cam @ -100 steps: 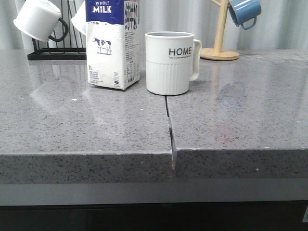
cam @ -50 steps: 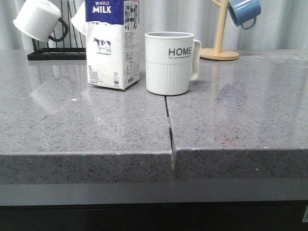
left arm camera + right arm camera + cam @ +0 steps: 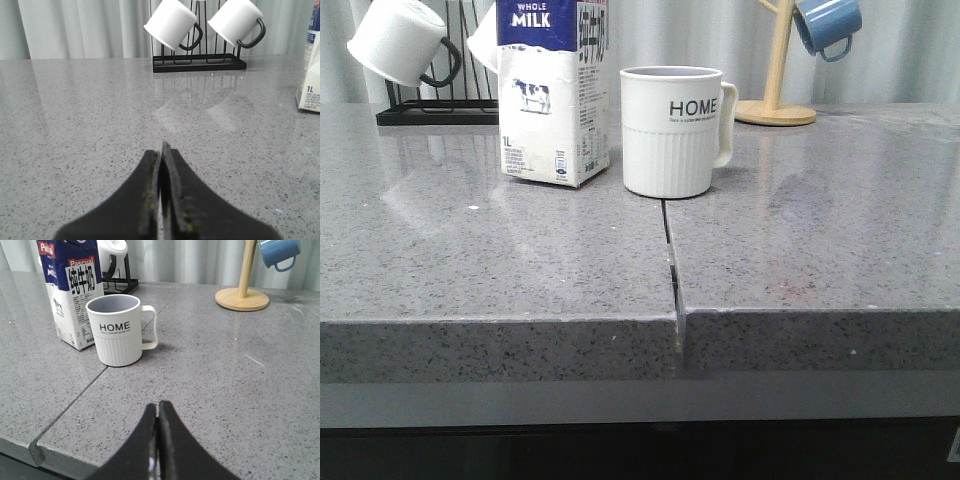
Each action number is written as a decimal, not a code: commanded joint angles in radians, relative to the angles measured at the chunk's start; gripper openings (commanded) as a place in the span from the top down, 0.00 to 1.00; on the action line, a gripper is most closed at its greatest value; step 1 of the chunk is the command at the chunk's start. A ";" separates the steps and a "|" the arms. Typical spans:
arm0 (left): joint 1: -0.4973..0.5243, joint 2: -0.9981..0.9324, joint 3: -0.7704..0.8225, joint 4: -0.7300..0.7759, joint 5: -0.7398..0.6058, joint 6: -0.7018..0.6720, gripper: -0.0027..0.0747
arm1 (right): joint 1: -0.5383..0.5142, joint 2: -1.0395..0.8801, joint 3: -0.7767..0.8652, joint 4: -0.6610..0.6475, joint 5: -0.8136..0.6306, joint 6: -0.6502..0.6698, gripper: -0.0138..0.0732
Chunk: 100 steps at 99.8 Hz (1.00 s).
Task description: Place milk next to cup
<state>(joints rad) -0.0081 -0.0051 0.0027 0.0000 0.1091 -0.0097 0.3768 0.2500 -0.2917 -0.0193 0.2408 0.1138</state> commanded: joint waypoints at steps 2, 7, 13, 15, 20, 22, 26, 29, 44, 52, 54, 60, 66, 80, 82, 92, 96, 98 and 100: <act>0.001 -0.032 0.040 -0.013 -0.094 -0.001 0.99 | -0.001 0.006 -0.026 0.004 -0.079 -0.001 0.92; 0.001 -0.032 0.040 -0.013 -0.094 -0.001 0.99 | -0.001 0.006 -0.026 0.004 -0.078 -0.001 0.92; 0.001 -0.032 0.040 -0.013 -0.094 -0.001 0.99 | -0.001 0.006 -0.026 0.004 -0.078 -0.001 0.92; 0.001 -0.032 0.040 -0.013 -0.094 -0.001 0.99 | -0.001 0.006 -0.026 0.004 -0.078 -0.001 0.92; 0.001 -0.032 0.040 -0.013 -0.094 -0.001 0.99 | -0.001 0.006 -0.026 0.004 -0.078 -0.001 0.92; 0.001 -0.032 0.040 -0.013 -0.094 -0.001 0.99 | -0.001 0.006 -0.026 0.004 -0.078 -0.001 0.92; 0.001 -0.032 0.040 -0.013 -0.094 -0.001 0.99 | -0.001 0.006 -0.026 0.004 -0.078 -0.001 0.92; 0.001 -0.032 0.040 -0.013 -0.094 -0.001 0.99 | -0.001 0.006 -0.026 0.004 -0.078 -0.001 0.92; 0.001 -0.032 0.040 -0.013 -0.094 -0.001 0.99 | -0.001 0.006 -0.026 0.004 -0.078 -0.001 0.92; 0.001 -0.032 0.040 -0.013 -0.094 -0.001 0.99 | -0.001 0.006 -0.026 0.004 -0.078 -0.001 0.92; 0.001 -0.032 0.040 -0.013 -0.094 -0.001 0.99 | -0.001 0.006 -0.026 0.004 -0.078 -0.001 0.92; 0.001 -0.032 0.040 -0.013 -0.094 -0.001 0.99 | -0.001 0.006 -0.026 0.004 -0.078 -0.001 0.92; 0.001 -0.032 0.040 -0.013 -0.094 -0.001 0.99 | -0.001 0.006 -0.026 0.004 -0.078 -0.001 0.92; 0.001 -0.032 0.040 -0.013 -0.094 -0.001 0.99 | -0.001 0.006 -0.026 0.003 -0.078 -0.001 0.92; 0.001 -0.032 0.040 -0.013 -0.094 -0.001 0.99 | -0.001 0.006 -0.026 0.003 -0.078 -0.001 0.92; 0.001 -0.032 0.040 -0.013 -0.094 -0.001 0.99 | -0.004 0.006 -0.026 0.003 -0.090 -0.001 0.92; 0.001 -0.032 0.040 -0.013 -0.094 -0.001 0.99 | -0.013 0.006 -0.026 0.003 -0.108 -0.001 0.92; 0.001 -0.032 0.040 -0.013 -0.094 -0.001 0.99 | -0.020 0.006 -0.025 0.003 -0.118 -0.001 0.92; 0.001 -0.032 0.040 -0.013 -0.094 -0.001 0.99 | -0.026 0.006 -0.022 0.003 -0.126 -0.001 0.92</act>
<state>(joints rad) -0.0081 -0.0051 0.0027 0.0000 0.1031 -0.0097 0.3714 0.2500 -0.2917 -0.0193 0.2314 0.1138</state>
